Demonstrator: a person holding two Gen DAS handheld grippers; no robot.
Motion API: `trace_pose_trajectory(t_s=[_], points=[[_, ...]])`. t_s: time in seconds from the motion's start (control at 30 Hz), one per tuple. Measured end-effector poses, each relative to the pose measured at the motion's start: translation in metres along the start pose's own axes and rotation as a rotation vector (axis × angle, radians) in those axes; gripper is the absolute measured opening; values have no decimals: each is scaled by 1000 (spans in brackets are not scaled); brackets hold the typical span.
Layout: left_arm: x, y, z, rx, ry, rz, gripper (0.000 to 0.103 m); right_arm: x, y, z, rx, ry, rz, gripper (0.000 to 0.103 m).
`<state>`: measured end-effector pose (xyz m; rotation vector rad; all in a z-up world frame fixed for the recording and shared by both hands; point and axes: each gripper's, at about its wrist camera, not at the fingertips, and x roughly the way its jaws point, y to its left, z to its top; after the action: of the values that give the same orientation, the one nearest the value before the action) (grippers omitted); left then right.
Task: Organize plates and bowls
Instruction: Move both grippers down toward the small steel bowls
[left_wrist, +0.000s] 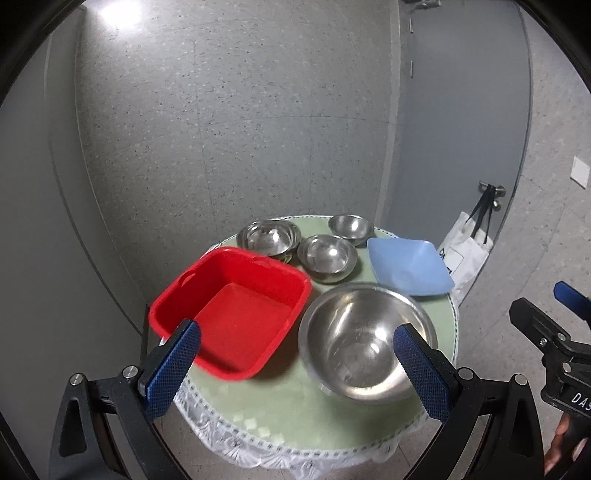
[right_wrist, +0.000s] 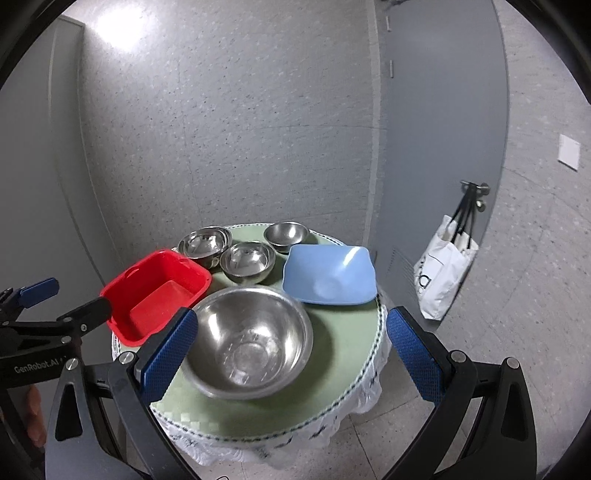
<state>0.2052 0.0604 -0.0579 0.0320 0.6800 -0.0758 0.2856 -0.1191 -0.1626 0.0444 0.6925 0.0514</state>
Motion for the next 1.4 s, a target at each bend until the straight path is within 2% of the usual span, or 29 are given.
trace_pose_trajectory(t_s=[0.23, 0.4, 0.5, 0.67, 0.83, 1.03, 1.17, 1.27, 1.4], points=[[74, -68, 41, -33, -33, 78, 102, 71, -54, 46, -89, -13, 90, 103], [136, -114, 87, -123, 26, 103, 102, 130, -95, 96, -192, 23, 192, 103], [166, -135, 114, -129, 32, 147, 102, 162, -110, 120, -240, 36, 233, 103], [216, -154, 153, -133, 101, 176, 102, 210, -123, 147, -256, 82, 301, 103], [275, -158, 191, -91, 191, 145, 102, 262, -128, 166, -223, 165, 371, 103], [359, -136, 223, -99, 308, 76, 102, 336, -129, 182, -119, 327, 446, 102], [431, -113, 239, -121, 402, 94, 101, 385, -127, 185, -97, 417, 468, 99], [485, -102, 244, -136, 471, 93, 92, 427, -116, 181, -122, 473, 461, 94], [554, -90, 245, -129, 530, 155, 84, 482, -106, 171, -131, 578, 465, 87]])
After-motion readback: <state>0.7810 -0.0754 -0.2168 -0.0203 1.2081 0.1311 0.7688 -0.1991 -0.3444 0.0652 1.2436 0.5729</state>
